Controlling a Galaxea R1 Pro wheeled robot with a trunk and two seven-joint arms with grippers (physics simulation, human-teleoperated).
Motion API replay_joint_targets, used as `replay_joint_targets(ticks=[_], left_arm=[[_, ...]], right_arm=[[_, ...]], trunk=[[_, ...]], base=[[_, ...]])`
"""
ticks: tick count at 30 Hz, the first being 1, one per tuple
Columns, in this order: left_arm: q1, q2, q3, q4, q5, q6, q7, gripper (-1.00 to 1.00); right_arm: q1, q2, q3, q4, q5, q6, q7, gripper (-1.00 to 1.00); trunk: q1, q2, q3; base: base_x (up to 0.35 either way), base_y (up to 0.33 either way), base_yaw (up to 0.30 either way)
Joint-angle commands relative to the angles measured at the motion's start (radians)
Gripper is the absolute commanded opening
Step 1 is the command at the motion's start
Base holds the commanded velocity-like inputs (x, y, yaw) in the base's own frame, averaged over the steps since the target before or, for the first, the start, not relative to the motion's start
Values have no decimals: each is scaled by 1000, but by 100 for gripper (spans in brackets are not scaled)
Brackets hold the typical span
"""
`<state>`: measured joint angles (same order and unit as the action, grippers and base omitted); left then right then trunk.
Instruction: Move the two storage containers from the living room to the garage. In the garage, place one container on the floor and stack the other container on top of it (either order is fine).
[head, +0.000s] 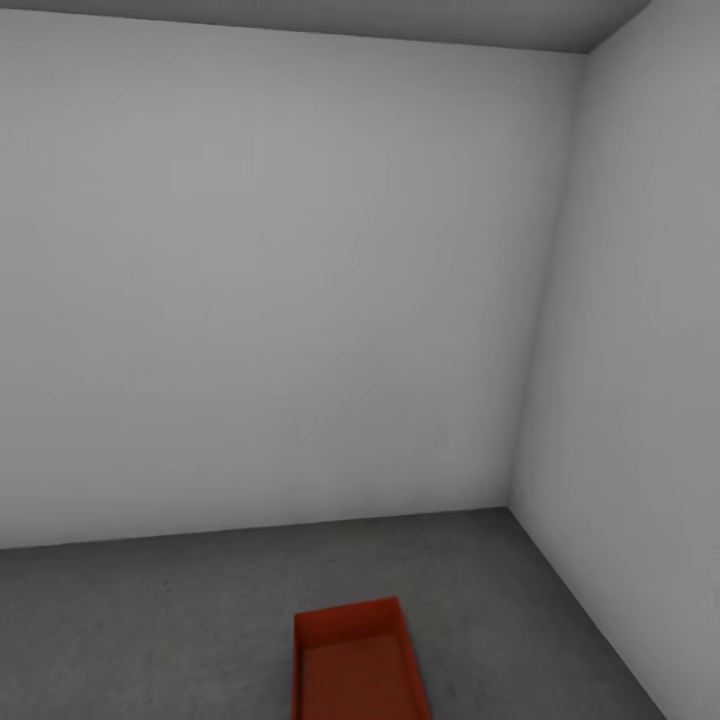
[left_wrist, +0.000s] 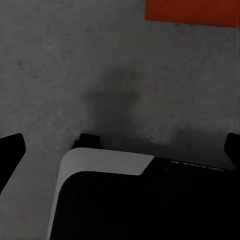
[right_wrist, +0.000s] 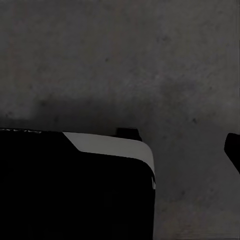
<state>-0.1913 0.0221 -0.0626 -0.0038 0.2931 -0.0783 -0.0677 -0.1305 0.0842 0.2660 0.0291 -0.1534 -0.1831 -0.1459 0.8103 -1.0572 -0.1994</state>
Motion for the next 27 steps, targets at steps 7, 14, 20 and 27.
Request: replay_joint_targets(ticks=[7,14,20,27], left_arm=[[-1,7,-10,-3,7,-8,-4,100],[-1,12,-9,-7,6,-9,-3,100],[0,10,-7,-7,6,-9,-3,100],[0,12,-10,-7,6,-9,-3,100]], right_arm=[[-1,0,7,3,-13,-6,-1,100],[-1,1,7,3,-14,-6,-1,100],[-1,-3,7,3,-14,-7,-3,100],[-1,-4,7,3,-15,-8,-4,100]], trunk=[[0,-1,2],[0,-1,5],[0,-1,8],[0,-1,8]], base=[[0,0,-249],[0,0,-279],[0,0,-283],[0,0,-283]])
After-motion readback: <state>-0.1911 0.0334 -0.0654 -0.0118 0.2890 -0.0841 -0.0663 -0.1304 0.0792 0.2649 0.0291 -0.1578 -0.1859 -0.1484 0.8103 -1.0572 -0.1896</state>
